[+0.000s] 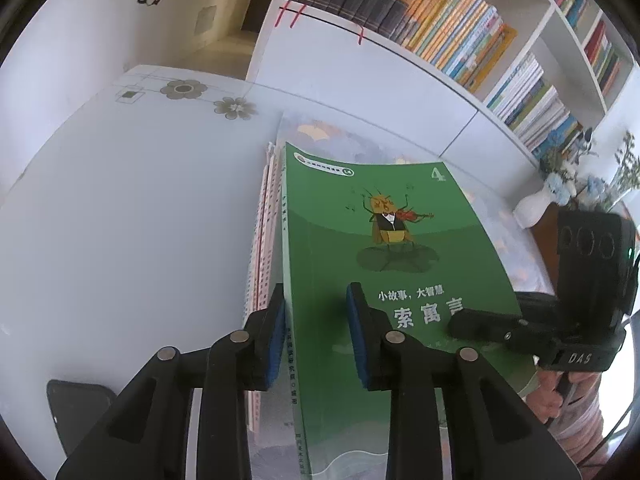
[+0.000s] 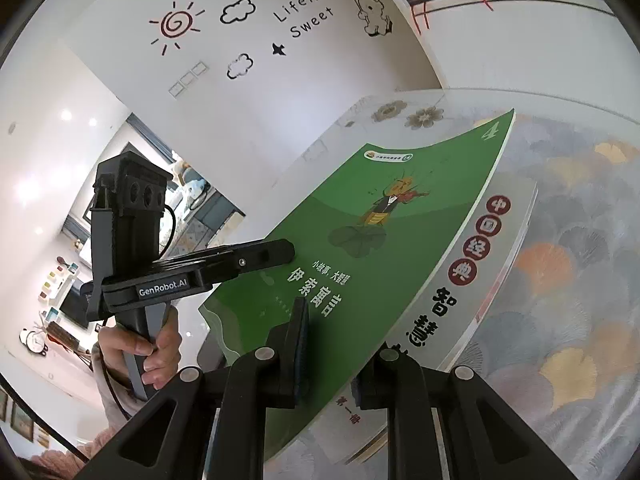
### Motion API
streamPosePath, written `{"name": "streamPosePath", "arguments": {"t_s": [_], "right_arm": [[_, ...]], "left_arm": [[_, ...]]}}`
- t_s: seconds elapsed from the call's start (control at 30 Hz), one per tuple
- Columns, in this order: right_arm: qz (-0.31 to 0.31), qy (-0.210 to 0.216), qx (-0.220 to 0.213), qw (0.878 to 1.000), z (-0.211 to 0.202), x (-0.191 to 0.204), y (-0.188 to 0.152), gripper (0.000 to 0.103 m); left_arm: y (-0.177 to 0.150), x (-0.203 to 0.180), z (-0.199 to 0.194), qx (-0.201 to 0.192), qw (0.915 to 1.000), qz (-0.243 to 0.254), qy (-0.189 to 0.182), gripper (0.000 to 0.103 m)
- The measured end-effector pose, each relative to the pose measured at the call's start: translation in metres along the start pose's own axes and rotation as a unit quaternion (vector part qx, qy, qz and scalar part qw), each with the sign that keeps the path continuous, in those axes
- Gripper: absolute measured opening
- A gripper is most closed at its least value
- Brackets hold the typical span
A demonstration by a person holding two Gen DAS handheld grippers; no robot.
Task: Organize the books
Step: 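Carry the green book with both tools and lower it onto the stack, then open both tools to release the green book on top of the stack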
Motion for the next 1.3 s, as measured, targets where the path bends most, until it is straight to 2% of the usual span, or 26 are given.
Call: {"name": "streamPosePath", "arguments": {"t_s": [0.13, 0.37, 0.43, 0.5, 0.63, 0.73, 0.83, 0.9, 0.97, 1.1, 1.2, 1.3], "right_arm": [[0.005, -0.011, 0.003, 1.0, 0.012, -0.001, 0.003, 0.016], [0.011, -0.018, -0.009, 1.0, 0.018, -0.003, -0.005, 0.017], [0.01, -0.019, -0.018, 1.0, 0.016, -0.003, -0.006, 0.018], [0.007, -0.026, -0.024, 0.999, 0.015, -0.002, -0.006, 0.02], [0.002, -0.035, -0.026, 0.999, 0.015, -0.001, -0.006, 0.022], [0.0, -0.04, -0.016, 0.999, 0.016, 0.002, -0.005, 0.027], [-0.009, -0.066, 0.016, 0.998, 0.015, 0.007, 0.0, 0.039], [-0.001, -0.092, 0.032, 0.995, 0.011, 0.006, 0.002, 0.06], [0.007, -0.103, 0.032, 0.994, 0.005, 0.004, 0.002, 0.077], [0.034, -0.086, 0.048, 0.995, 0.002, 0.005, -0.006, 0.08], [0.024, -0.076, 0.064, 0.995, 0.007, 0.013, -0.006, 0.08], [0.004, -0.088, 0.09, 0.992, 0.015, 0.015, -0.004, 0.08]], "left_arm": [[0.002, 0.001, 0.001, -0.011, 0.9997, 0.013, 0.018, 0.027], [-0.002, -0.006, 0.004, -0.027, 0.9947, 0.066, 0.074, 0.031], [-0.001, -0.005, 0.004, -0.03, 0.9937, 0.066, 0.085, 0.031], [0.002, 0.0, 0.004, -0.037, 0.9907, 0.064, 0.114, 0.031], [-0.001, 0.002, 0.008, -0.03, 0.9933, 0.051, 0.099, 0.032], [0.002, 0.005, 0.005, -0.042, 0.9927, 0.039, 0.107, 0.032], [0.006, 0.012, 0.0, -0.053, 0.9907, 0.02, 0.124, 0.033], [0.005, 0.014, -0.001, -0.05, 0.9889, 0.012, 0.14, 0.045], [0.004, 0.014, -0.002, -0.051, 0.988, 0.01, 0.145, 0.048], [0.005, 0.011, -0.004, -0.055, 0.9899, 0.0, 0.131, 0.048], [0.006, 0.011, -0.01, -0.062, 0.99, -0.015, 0.126, 0.048], [0.007, 0.013, -0.017, -0.071, 0.9885, -0.016, 0.133, 0.048]]}}
Point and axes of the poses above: each gripper's, at about its wrist camera, not at the fingertips, and z roughly the way its jaws point, x to its left, y to its top, the point moved 7 cm from there along z, roughly the way its jaws point, and after that the axes turned 9 degrees about -z, right-handed, at the moved point
